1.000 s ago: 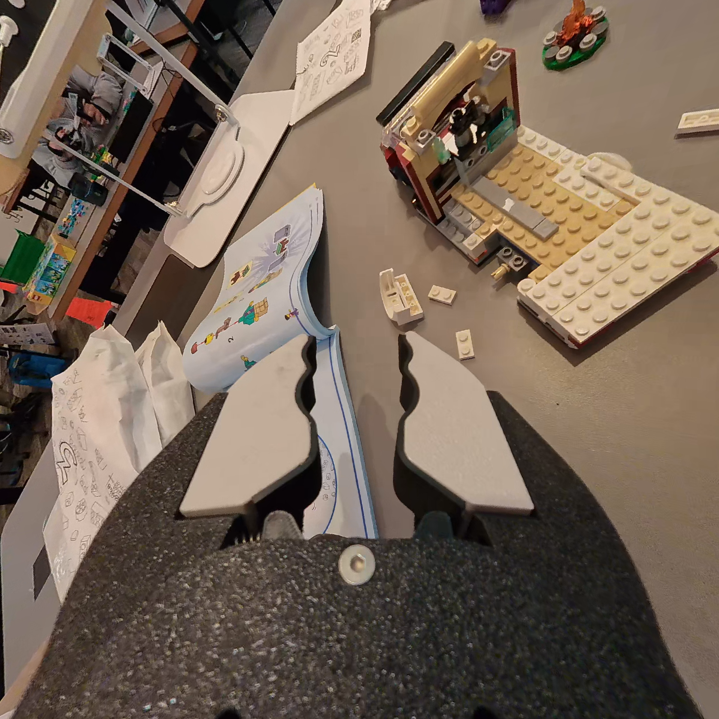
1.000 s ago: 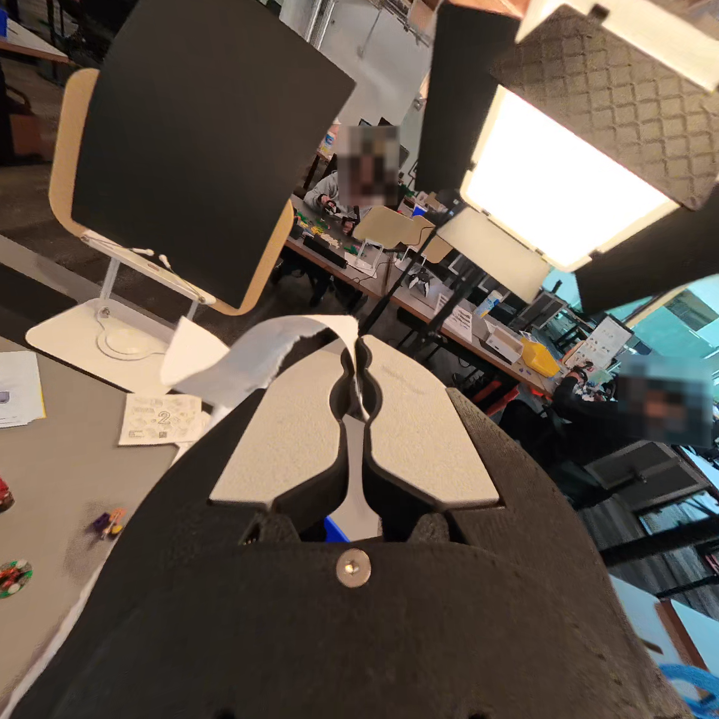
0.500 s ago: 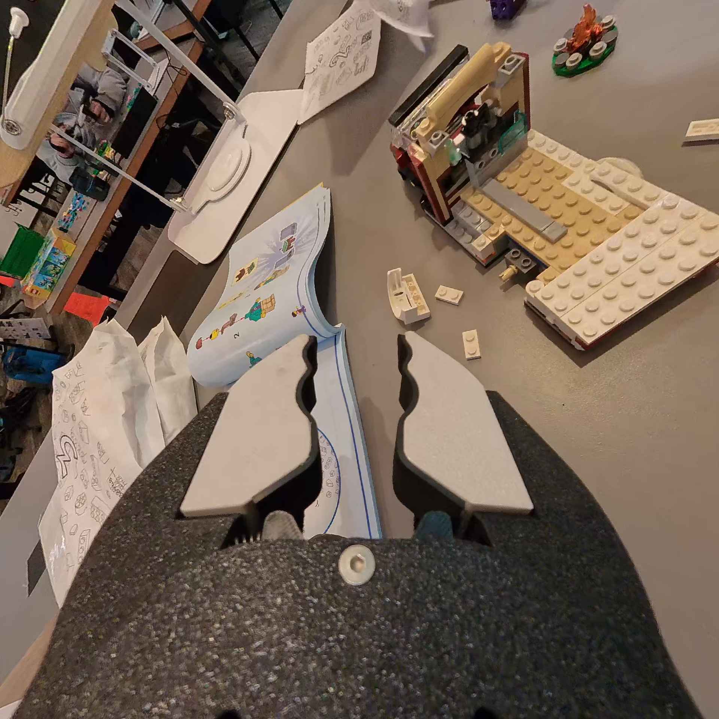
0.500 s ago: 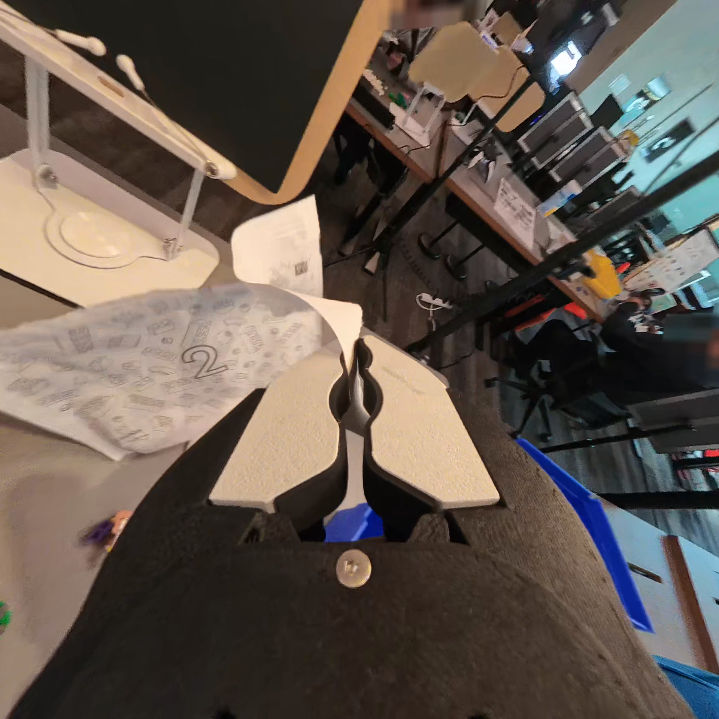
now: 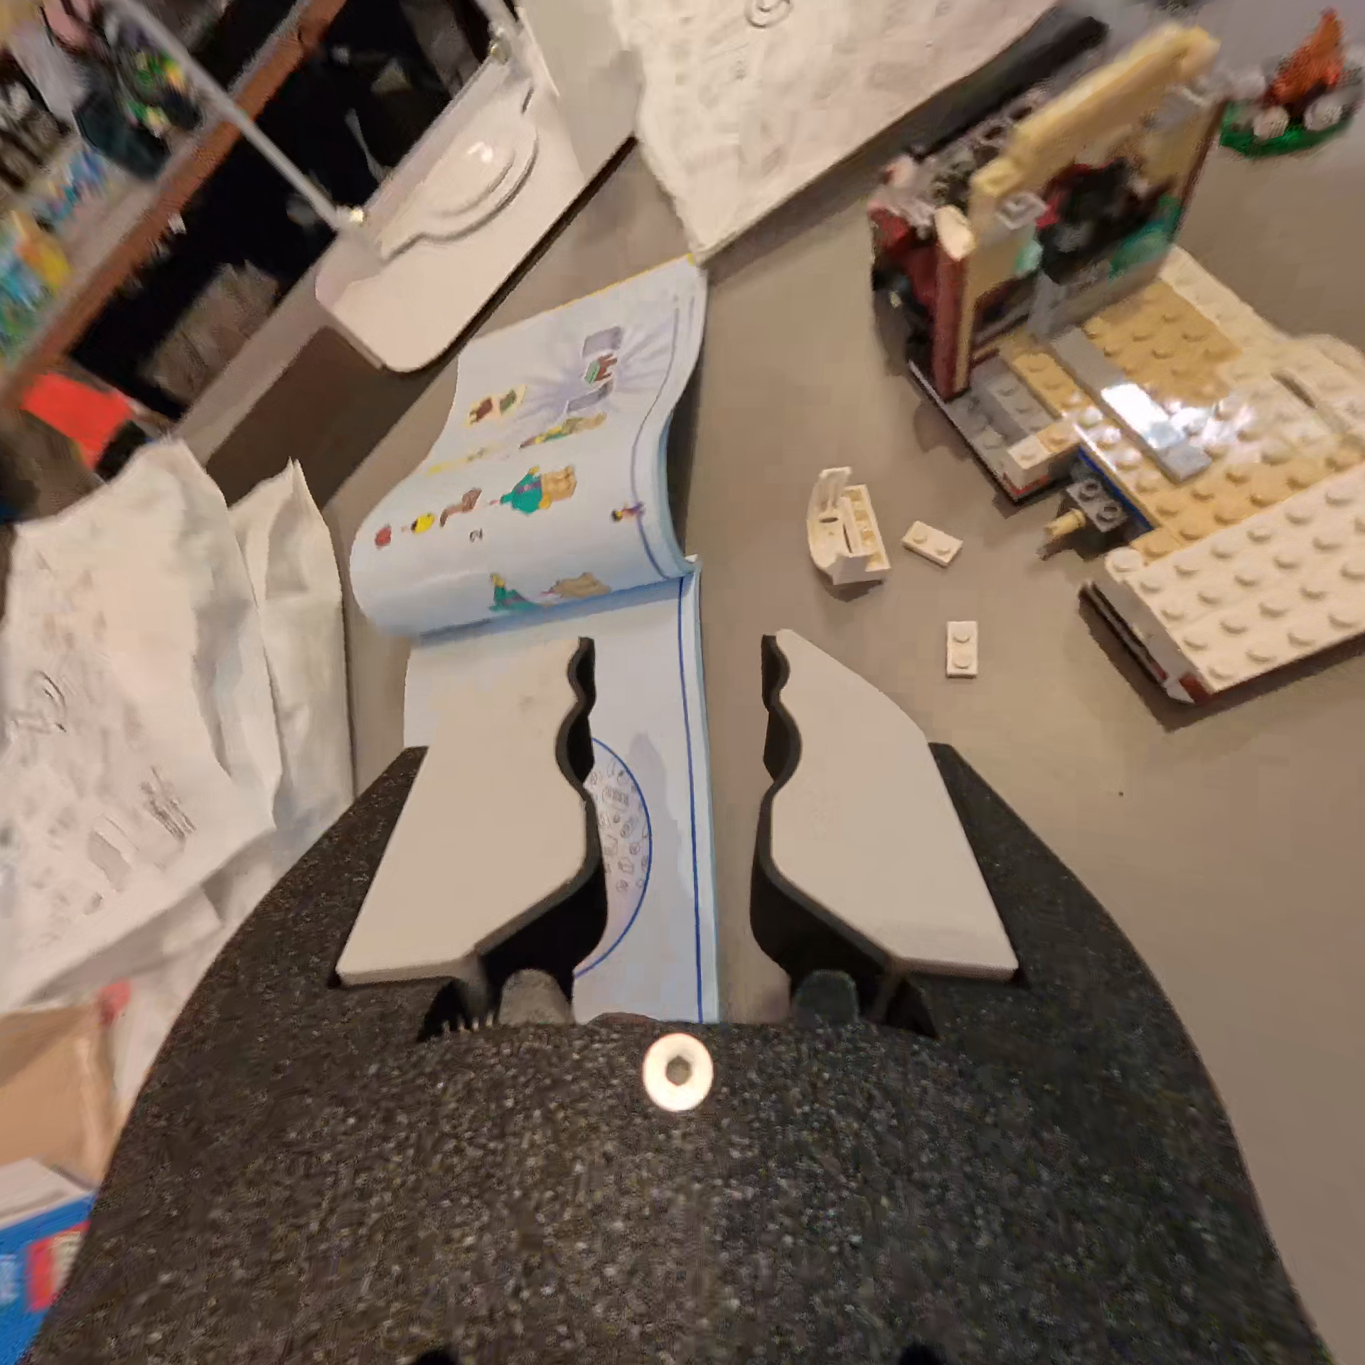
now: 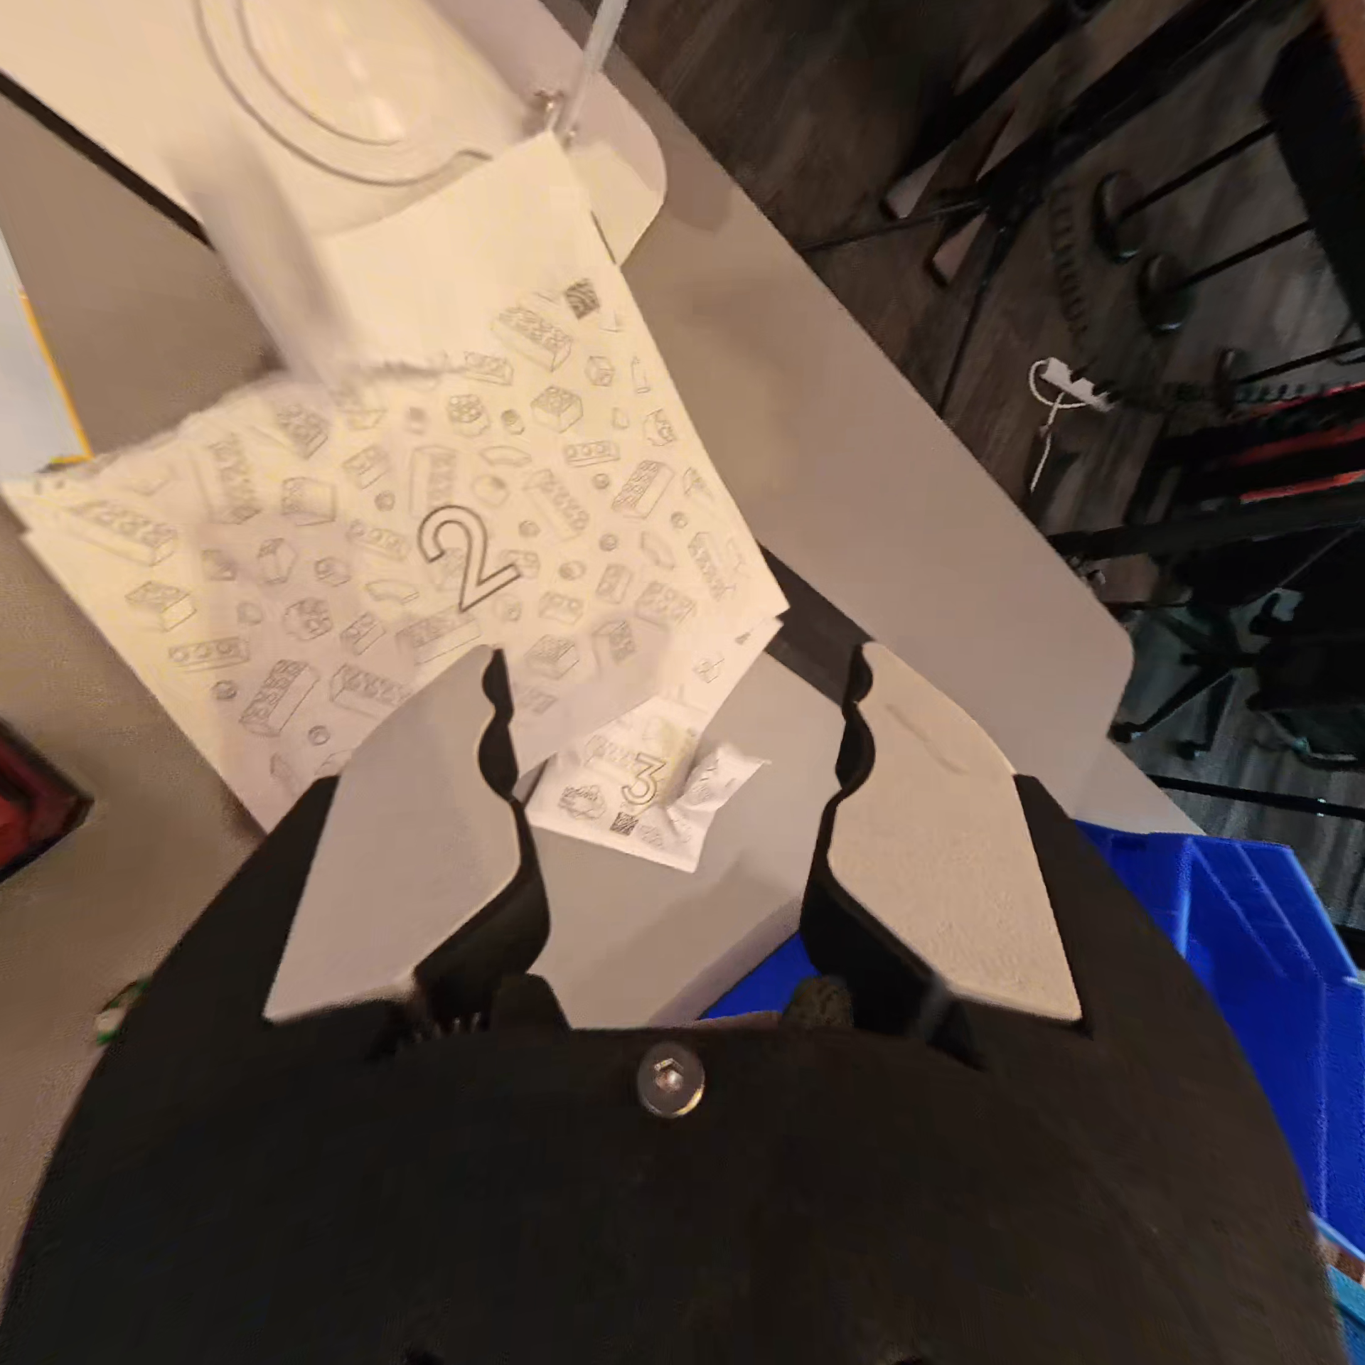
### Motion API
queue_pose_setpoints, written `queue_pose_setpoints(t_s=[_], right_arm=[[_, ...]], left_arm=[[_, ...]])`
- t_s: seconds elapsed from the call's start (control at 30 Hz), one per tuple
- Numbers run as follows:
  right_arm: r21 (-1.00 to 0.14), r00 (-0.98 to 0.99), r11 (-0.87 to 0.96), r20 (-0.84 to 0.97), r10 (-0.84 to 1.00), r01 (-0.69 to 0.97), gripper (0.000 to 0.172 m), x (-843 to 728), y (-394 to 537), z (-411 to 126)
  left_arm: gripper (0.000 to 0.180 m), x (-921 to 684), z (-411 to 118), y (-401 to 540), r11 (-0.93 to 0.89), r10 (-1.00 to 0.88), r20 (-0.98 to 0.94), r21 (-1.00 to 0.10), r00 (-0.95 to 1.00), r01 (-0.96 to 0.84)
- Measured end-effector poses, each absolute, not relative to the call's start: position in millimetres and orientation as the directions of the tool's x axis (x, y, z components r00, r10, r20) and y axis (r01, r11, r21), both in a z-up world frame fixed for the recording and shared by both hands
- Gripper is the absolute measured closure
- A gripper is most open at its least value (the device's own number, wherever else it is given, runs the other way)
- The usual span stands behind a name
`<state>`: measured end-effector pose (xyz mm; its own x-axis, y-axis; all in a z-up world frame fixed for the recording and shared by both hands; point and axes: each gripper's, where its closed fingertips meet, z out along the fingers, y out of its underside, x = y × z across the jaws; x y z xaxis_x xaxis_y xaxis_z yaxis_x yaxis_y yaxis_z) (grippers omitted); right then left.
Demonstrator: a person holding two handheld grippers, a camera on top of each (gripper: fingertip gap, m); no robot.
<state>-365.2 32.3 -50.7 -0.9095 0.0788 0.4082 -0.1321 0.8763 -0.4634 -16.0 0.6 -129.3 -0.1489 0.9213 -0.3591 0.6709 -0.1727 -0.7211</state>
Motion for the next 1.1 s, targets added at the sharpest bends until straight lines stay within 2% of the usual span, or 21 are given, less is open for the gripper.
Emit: queue_pose_setpoints(t_s=[0.17, 0.33, 0.5, 0.6, 0.77, 0.9, 1.1], right_arm=[[-0.563, -0.944, 0.799, 0.33, -0.014, -0.209, 0.083, -293.9, 63.7, -35.0], [-0.675, -0.946, 0.664, 0.239, -0.218, -0.323, 0.088, -174.2, 99.2, -66.9], [-0.829, -0.918, 0.458, 0.151, -0.368, -0.32, 0.098, -69.6, 114.2, -108.2], [-0.839, -0.884, 0.406, 0.17, -0.436, -0.362, 0.103, -28.6, 126.0, -117.8], [-0.89, -0.828, 0.367, 0.022, -0.561, -0.271, 0.111, 40.7, 145.0, -119.3], [-0.844, -0.791, 0.383, 0.077, -0.607, -0.376, 0.107, 58.3, 152.8, -143.0], [-0.847, -0.81, 0.424, 0.013, -0.586, -0.32, 0.11, 41.2, 153.5, -142.9]], left_arm=[[0.133, 0.1, -113.1, -23.9, 0.09, 0.942, -0.114, -0.82, -0.316, 0.565], [0.125, 22.9, -120.1, -57.0, 0.187, 0.896, -0.099, -0.8, -0.433, 0.57], [0.119, 26.9, -130.6, -71.0, 0.198, 0.887, -0.097, -0.802, -0.452, 0.563], [0.114, 18.3, -129.9, -68.9, 0.2, 0.909, -0.049, -0.82, -0.414, 0.536], [0.09, -14.1, -129.5, -69.8, 0.173, 0.952, -0.029, -0.772, -0.305, 0.612], [0.078, -54.7, -122.6, -76.1, 0.128, 0.968, -0.054, -0.734, -0.245, 0.667], [0.073, -94.3, -136.2, -85.9, 0.166, 0.971, -0.007, -0.701, -0.238, 0.694]])
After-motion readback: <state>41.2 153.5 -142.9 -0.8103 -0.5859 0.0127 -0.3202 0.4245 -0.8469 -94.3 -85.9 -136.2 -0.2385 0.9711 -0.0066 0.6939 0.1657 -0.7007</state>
